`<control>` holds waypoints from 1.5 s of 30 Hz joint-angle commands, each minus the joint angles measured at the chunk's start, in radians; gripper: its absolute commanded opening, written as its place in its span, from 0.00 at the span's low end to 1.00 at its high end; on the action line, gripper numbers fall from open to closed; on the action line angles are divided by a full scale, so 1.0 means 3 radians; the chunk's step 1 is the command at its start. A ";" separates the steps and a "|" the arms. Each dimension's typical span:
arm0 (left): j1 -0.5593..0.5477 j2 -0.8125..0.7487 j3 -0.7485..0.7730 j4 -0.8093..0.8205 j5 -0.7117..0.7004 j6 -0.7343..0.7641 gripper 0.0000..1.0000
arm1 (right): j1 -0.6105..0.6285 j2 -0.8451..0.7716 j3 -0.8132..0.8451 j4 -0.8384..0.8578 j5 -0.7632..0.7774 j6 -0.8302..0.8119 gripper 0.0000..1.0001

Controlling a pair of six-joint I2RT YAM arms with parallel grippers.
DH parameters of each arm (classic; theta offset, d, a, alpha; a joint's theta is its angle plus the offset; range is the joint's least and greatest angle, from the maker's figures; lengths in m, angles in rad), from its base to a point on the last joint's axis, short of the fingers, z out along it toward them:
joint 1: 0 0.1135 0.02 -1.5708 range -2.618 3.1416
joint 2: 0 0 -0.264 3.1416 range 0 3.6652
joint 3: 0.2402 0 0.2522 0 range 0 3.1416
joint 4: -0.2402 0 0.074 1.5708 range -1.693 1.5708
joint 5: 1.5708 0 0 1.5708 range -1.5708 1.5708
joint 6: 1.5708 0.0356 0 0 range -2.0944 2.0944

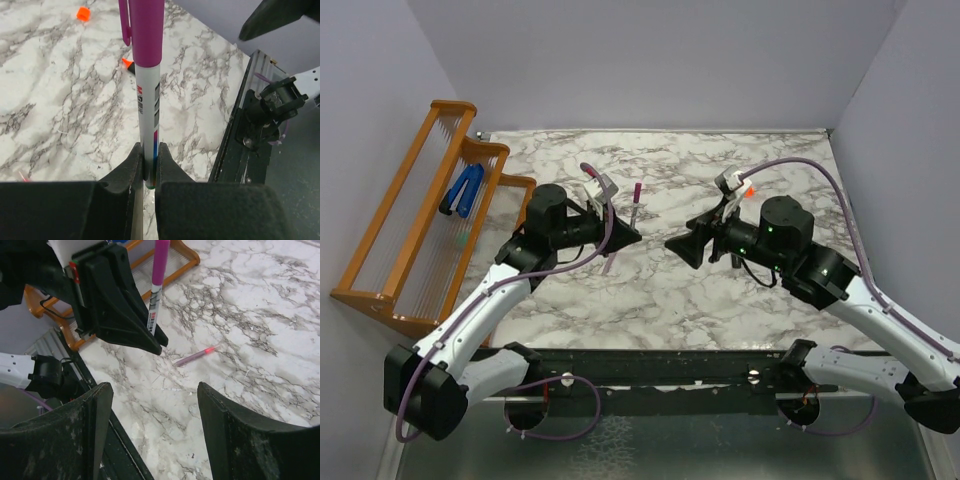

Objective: Insert the pens into the pen caps

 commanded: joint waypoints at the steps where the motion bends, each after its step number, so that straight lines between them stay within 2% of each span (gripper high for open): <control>1: 0.0004 -0.0104 -0.0112 -0.0081 -0.0006 0.0068 0.00 | -0.0042 -0.0148 -0.0108 0.0078 0.0084 -0.0019 0.71; 3: 0.0004 -0.0143 -0.0146 -0.0058 0.0090 0.0059 0.00 | -0.0106 -0.0152 -0.0140 0.0203 0.0011 0.0033 0.65; 9: 0.0004 -0.0222 -0.0203 -0.0031 0.0290 0.0054 0.00 | -0.0555 0.0115 -0.0138 0.0750 -0.0850 0.0393 0.61; 18: 0.0002 -0.0244 -0.0229 -0.0001 0.0336 0.0040 0.00 | -0.0580 0.0491 0.0066 0.1619 -0.1667 0.0810 0.60; 23: 0.0004 -0.0259 -0.0229 0.0028 0.0352 0.0023 0.00 | -0.0583 0.0652 0.0185 0.1676 -0.1769 0.0856 0.57; 40: 0.0004 -0.0283 -0.0297 0.0125 0.0440 0.0013 0.00 | -0.0581 0.1148 0.0470 0.1749 -0.1782 0.0826 0.55; 42: 0.0001 -0.0291 -0.0310 0.0132 0.0440 0.0013 0.00 | -0.0583 0.1190 0.0521 0.1743 -0.1797 0.0826 0.53; 45: 0.0004 -0.0297 -0.0321 0.0137 0.0431 0.0013 0.00 | -0.0583 0.1248 0.0587 0.1725 -0.1833 0.0834 0.40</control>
